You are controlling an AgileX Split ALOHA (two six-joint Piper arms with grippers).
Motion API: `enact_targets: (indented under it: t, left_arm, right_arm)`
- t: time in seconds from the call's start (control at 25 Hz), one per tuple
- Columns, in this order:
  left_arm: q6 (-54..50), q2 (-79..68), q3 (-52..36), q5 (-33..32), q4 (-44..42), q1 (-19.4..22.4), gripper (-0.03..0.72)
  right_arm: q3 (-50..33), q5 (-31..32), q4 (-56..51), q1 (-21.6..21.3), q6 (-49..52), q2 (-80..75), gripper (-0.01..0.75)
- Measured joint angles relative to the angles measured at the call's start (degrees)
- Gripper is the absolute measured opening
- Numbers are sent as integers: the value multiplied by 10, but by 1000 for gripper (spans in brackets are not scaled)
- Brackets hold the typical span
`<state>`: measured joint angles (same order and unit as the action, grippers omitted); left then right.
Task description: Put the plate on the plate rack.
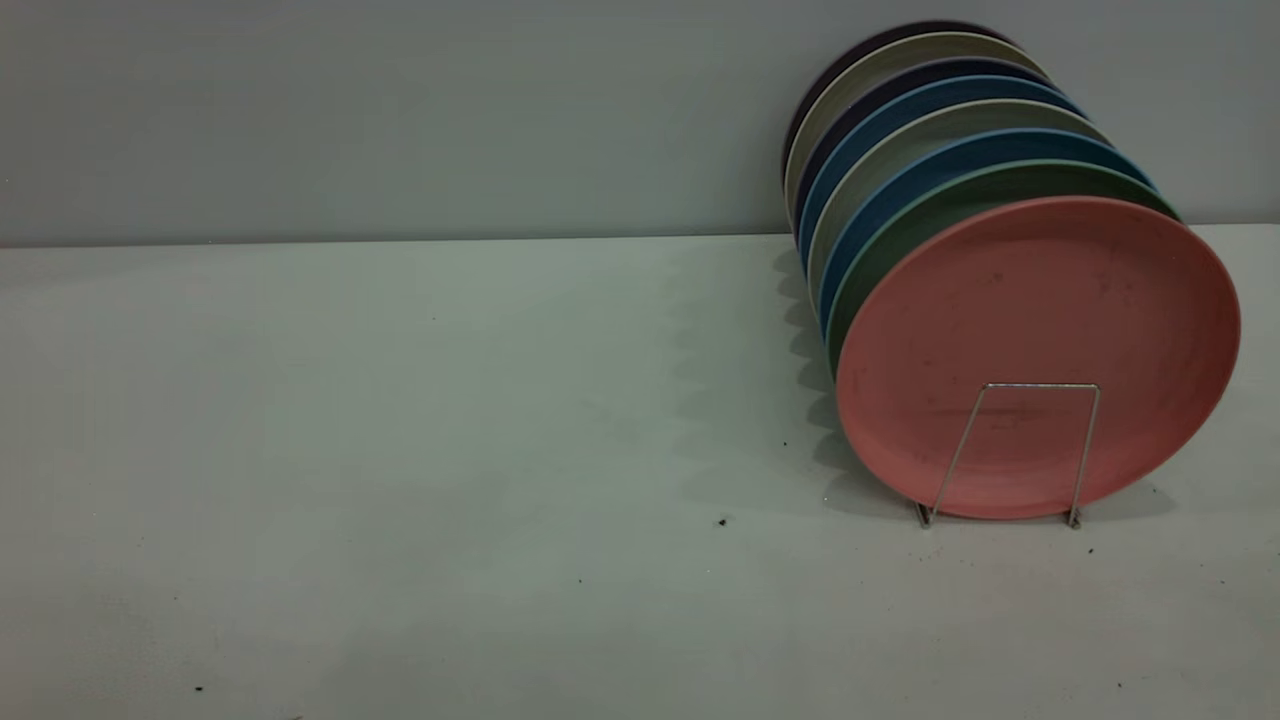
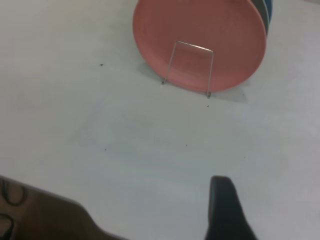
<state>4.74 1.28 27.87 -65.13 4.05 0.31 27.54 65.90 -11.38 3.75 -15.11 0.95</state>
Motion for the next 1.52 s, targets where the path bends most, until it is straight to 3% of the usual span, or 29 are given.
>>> enact_targets:
  t: [0.44, 0.8, 1.52]
  left_arm:
    - [0, 0, 0, 0, 0, 0, 426]
    - [-1, 0, 0, 0, 0, 0, 426]
    - [-1, 0, 0, 0, 0, 0, 426]
  right_arm:
    - [0, 0, 17, 0, 4, 0, 460]
    - [0, -2, 82, 0, 90, 0, 460]
    - [0, -2, 83, 0, 92, 0, 460]
